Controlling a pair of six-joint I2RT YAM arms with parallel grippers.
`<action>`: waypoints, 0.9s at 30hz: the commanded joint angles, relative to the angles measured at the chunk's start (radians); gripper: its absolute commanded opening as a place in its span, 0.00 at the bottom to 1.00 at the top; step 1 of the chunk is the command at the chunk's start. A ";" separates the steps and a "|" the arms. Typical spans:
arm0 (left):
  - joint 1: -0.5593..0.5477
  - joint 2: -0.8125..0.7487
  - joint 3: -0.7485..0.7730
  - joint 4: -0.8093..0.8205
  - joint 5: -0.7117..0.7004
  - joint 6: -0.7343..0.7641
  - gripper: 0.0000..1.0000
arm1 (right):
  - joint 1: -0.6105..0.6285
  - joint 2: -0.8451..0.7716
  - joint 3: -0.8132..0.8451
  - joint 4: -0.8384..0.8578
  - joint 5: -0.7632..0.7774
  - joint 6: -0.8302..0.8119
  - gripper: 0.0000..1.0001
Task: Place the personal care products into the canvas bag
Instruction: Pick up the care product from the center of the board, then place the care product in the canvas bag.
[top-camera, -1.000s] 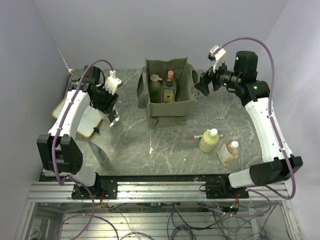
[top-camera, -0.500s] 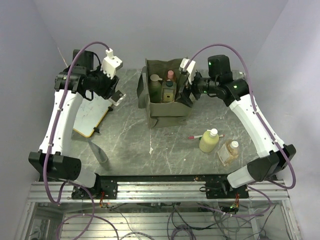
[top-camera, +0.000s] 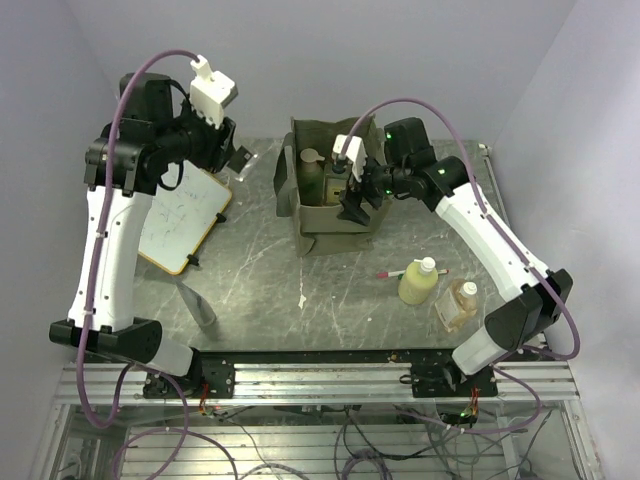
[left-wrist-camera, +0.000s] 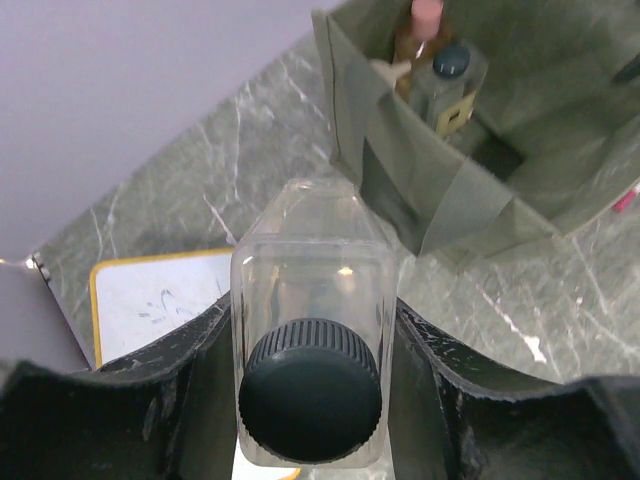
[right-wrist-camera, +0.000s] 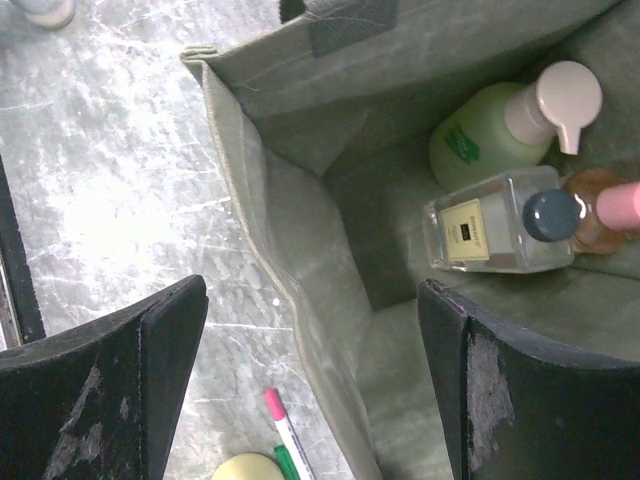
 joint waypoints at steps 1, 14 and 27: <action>-0.017 0.003 0.129 0.176 0.071 -0.084 0.07 | 0.026 0.019 0.013 -0.008 0.007 -0.024 0.85; -0.137 0.168 0.363 0.283 0.077 -0.202 0.07 | 0.051 0.005 -0.055 0.032 -0.002 0.013 0.62; -0.275 0.310 0.464 0.359 0.108 -0.258 0.07 | 0.052 -0.061 -0.139 0.030 -0.016 -0.002 0.50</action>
